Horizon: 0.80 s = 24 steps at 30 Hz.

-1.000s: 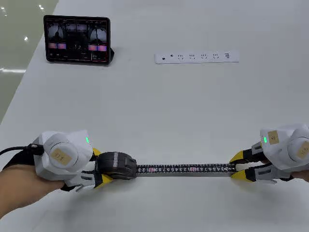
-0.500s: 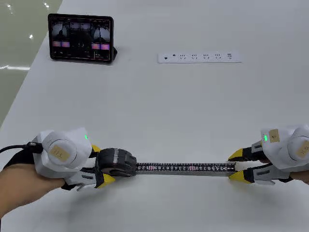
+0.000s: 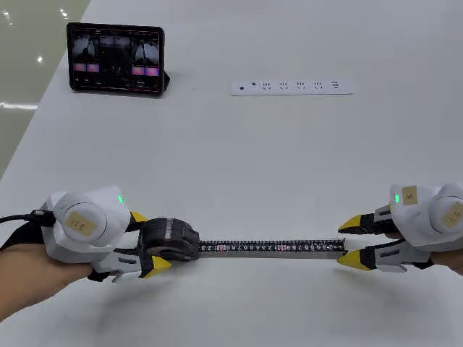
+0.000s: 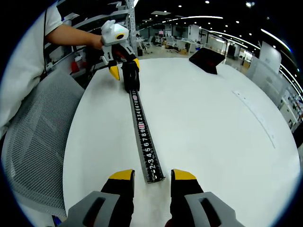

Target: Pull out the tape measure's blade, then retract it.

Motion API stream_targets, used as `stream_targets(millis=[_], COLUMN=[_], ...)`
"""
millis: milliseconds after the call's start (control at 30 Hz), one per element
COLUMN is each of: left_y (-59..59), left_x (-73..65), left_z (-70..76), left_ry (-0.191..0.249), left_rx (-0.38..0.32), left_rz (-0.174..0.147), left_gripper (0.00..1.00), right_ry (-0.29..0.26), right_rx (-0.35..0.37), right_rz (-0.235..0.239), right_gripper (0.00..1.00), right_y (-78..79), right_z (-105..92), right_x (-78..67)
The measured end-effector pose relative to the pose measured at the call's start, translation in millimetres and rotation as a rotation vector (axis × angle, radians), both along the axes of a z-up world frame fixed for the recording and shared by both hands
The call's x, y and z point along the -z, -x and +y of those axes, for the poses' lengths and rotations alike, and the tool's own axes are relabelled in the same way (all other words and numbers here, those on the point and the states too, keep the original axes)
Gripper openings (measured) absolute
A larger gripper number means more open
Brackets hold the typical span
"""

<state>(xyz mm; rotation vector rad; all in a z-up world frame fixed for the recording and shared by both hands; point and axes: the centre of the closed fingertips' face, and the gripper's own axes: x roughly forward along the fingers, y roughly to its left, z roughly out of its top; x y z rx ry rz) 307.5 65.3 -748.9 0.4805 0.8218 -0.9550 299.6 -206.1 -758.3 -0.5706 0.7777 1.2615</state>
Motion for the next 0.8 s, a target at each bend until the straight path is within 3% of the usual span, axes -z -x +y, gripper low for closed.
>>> stream_targets(millis=[400, 800], left_y=[0.2, -5.5], left_x=[-1.1, -5.4], left_z=[5.3, 9.3], left_ry=[0.018, 0.053], left_rx=[-0.045, -0.110], left_rz=[-0.015, -0.019], left_gripper=[0.51, 0.54], right_ry=[-0.015, -0.047], right_rx=[0.062, 0.106], right_rz=[0.018, -0.006], right_gripper=[0.36, 0.40], right_y=[5.5, 0.4], right_z=[1.1, 13.1], right_x=[1.9, -2.4])
